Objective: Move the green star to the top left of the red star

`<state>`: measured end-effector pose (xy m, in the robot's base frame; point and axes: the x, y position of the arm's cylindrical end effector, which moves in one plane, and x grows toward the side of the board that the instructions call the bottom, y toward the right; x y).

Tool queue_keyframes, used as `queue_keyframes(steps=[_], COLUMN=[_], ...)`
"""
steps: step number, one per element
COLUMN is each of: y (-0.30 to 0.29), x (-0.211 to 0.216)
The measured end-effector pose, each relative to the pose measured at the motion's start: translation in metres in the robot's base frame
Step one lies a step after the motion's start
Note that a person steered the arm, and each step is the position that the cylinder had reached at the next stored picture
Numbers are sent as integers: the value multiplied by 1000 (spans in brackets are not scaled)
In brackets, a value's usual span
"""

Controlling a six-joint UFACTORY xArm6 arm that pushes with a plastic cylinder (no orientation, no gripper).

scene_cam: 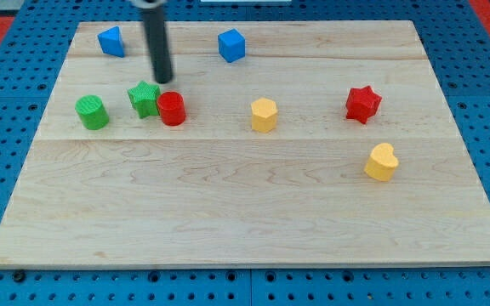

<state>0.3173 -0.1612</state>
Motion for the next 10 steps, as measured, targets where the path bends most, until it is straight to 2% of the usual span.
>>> queue_keyframes(steps=[1,2,3,4,6,9,10], y=[-42,-47,1,18,101,96,79], x=[44,59,56,60,37,38,66])
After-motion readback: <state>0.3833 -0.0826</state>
